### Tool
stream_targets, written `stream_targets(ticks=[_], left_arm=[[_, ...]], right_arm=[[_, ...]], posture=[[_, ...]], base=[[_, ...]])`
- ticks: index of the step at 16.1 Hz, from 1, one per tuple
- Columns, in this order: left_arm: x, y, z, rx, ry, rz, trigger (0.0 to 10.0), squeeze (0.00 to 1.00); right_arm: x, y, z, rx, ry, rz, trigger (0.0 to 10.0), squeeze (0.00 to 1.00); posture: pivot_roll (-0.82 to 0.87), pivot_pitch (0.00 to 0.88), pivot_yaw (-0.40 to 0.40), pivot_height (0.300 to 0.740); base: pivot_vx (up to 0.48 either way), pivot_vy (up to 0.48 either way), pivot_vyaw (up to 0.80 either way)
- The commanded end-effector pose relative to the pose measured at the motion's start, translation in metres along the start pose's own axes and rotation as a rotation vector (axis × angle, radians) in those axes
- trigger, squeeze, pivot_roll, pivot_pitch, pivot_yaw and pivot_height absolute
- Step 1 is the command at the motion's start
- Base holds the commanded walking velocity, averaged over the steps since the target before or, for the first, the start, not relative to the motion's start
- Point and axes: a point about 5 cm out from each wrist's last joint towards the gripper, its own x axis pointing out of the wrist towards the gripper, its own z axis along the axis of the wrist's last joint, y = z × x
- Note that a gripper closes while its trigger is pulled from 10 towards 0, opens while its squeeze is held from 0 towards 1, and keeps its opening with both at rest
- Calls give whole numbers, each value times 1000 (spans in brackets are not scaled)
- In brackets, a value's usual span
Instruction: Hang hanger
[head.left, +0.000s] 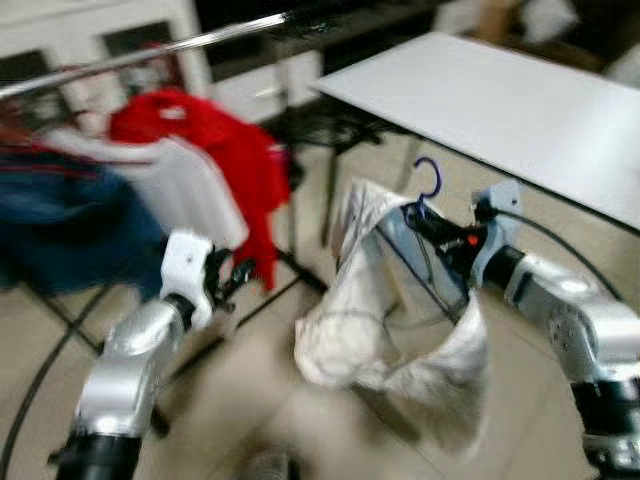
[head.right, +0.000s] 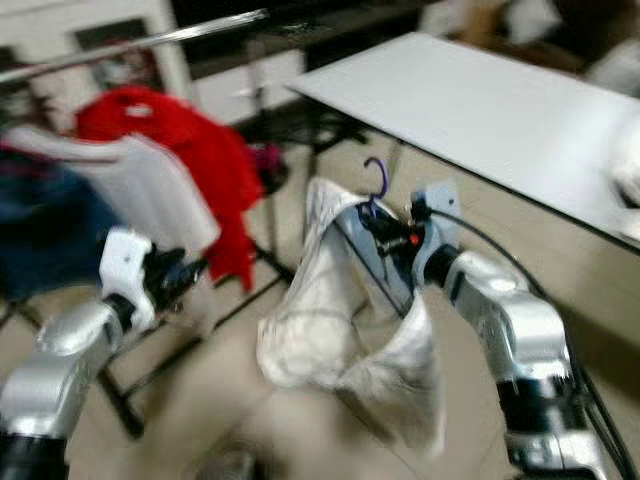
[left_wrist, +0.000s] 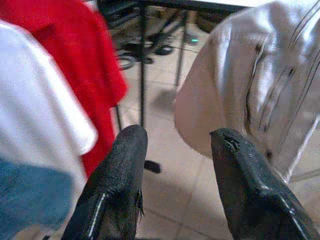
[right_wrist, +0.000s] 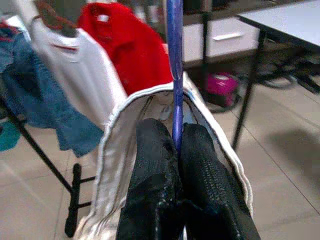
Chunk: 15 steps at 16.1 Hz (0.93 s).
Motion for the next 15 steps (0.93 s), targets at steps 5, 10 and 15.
stream_targets(ticks=[5, 10, 15], left_arm=[[8, -13, 10, 17, -12, -19, 10000, 0], [12, -19, 6, -5, 11, -24, 10000, 0], [9, -20, 4, -7, 19, -21, 10000, 0]], right_arm=[[-1, 1, 5, -31, -69, 4, 10000, 0], [-1, -1, -1, -49, -62, -7, 10000, 0], [1, 2, 1, -46, -73, 14, 10000, 0]], posture=[[-23, 0, 39, 740], [-30, 0, 46, 740], [-24, 0, 33, 740]], base=[[0, -115, 800], [0, -310, 800], [0, -311, 800]])
